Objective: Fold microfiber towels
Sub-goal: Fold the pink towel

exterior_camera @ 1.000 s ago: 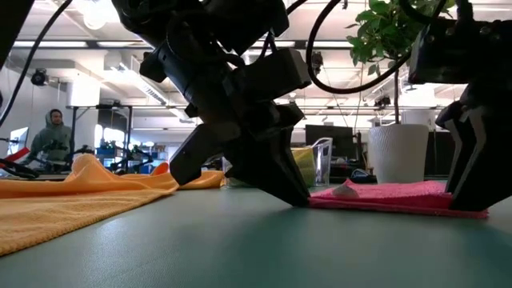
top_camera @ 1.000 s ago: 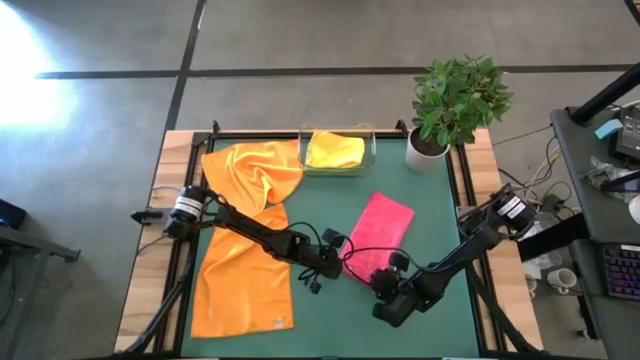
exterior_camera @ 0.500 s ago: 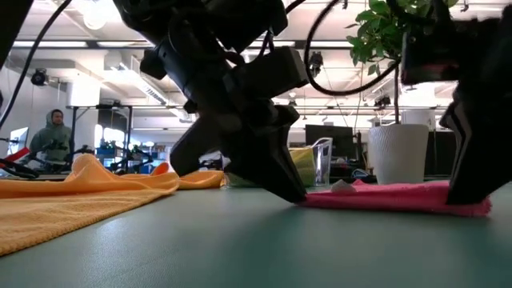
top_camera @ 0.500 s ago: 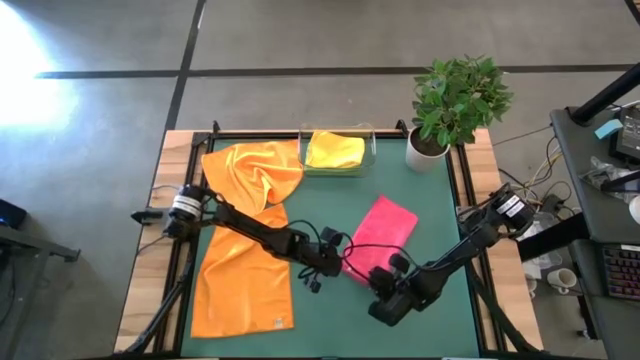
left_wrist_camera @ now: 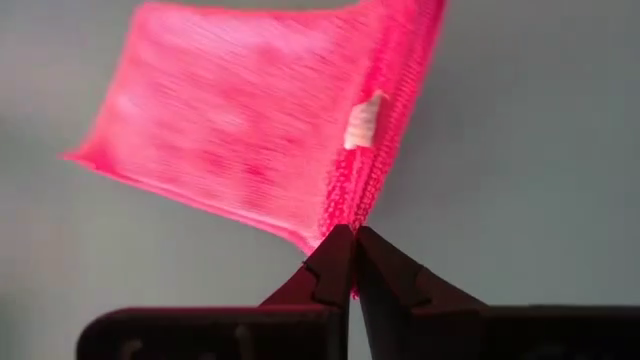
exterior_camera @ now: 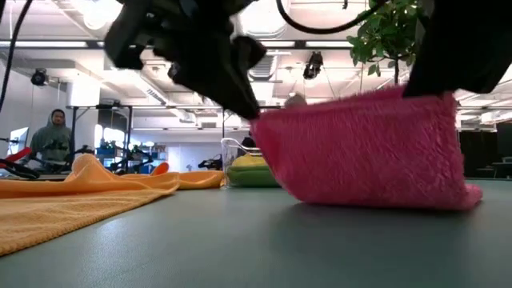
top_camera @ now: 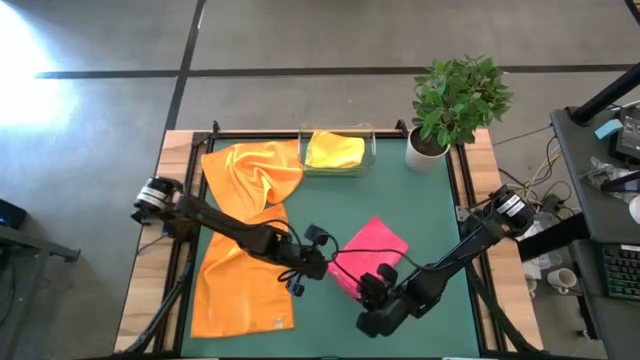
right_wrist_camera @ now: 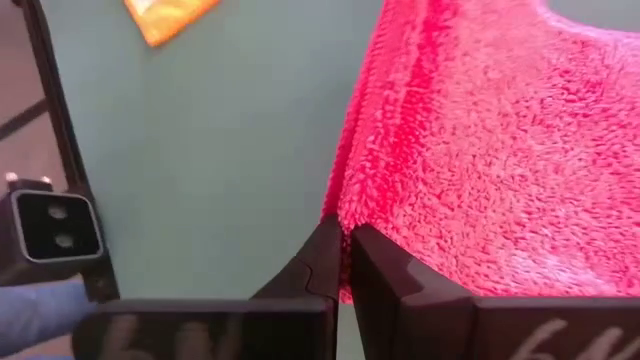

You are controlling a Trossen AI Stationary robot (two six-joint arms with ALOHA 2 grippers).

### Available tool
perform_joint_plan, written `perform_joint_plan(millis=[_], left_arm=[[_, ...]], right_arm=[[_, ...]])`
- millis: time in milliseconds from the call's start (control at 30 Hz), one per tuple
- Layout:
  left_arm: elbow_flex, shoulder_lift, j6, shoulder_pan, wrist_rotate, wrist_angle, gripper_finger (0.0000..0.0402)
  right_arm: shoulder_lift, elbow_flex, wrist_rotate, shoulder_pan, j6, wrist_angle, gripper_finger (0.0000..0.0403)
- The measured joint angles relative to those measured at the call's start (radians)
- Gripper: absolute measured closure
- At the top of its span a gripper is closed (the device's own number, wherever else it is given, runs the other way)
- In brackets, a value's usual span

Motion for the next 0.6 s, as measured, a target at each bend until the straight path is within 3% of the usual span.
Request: perform_joint_plan(millis=[100, 233, 600], left_arm=[[0.005, -0.027, 0.083, -0.010, -0.062, 0.029, 0.0401], [0.011, -0.017, 0.153, 0.006, -0.086, 0.045, 0.0401], [0.041, 0.070, 0.158, 0.131, -0.128, 0.222, 0.0401]], right_arm=[[0.000, 0.022, 0.000, 0.000, 0.024, -0.023, 0.0394], [-0.001, 0.050, 0.037, 0.002, 0.103, -0.178, 0.0394], [-0.023, 0.044, 0.115, 0.001, 0.236, -0.513, 0.0394]])
